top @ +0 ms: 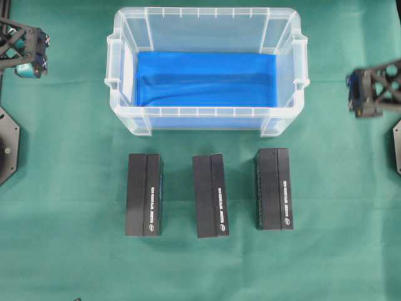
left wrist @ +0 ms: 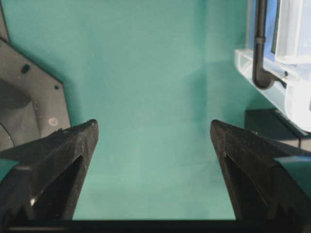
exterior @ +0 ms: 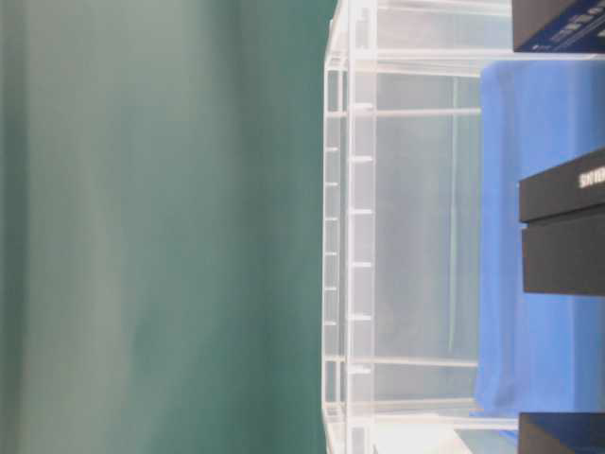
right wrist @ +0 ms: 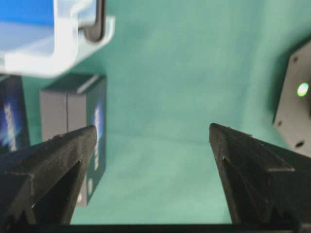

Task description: Take out the box from the case.

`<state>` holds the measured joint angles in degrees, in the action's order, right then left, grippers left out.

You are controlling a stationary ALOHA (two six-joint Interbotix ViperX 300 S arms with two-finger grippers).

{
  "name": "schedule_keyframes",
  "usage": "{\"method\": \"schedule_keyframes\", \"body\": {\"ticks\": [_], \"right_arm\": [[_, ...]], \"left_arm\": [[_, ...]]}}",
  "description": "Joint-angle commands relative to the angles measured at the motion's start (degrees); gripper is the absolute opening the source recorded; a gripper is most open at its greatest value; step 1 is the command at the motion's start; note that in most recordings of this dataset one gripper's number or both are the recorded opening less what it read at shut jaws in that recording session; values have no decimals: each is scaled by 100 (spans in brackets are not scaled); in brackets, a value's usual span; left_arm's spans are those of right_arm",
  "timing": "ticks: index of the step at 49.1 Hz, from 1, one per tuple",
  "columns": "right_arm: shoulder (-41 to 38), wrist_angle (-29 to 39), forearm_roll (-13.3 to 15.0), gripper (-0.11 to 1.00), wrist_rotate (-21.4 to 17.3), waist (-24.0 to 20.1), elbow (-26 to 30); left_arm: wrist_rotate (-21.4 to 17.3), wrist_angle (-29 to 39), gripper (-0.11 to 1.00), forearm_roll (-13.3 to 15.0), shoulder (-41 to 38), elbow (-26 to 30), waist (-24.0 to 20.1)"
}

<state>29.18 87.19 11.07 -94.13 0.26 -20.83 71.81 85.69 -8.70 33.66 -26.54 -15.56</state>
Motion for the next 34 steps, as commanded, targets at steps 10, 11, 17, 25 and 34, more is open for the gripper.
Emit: {"method": "schedule_keyframes", "body": {"ticks": [10,11,17,25,34], "right_arm": [[35,-360,-185,92,1213,1327,-44],[26,-387,-211,92,1301,1415,-53],[0,-448,-343,92,1846,1916,-70],[-132,-466,-536,92,2426,2435,-62],[-272,-554,-615,92,2654,2610,-35]], "left_arm": [[-9,-18,98,-18,18,62,-9],[-18,-26,98,-18,18,62,-18],[-18,-18,98,-18,18,62,-35],[-26,-26,98,-18,18,62,-62],[-26,-18,98,-18,18,62,-88]]}}
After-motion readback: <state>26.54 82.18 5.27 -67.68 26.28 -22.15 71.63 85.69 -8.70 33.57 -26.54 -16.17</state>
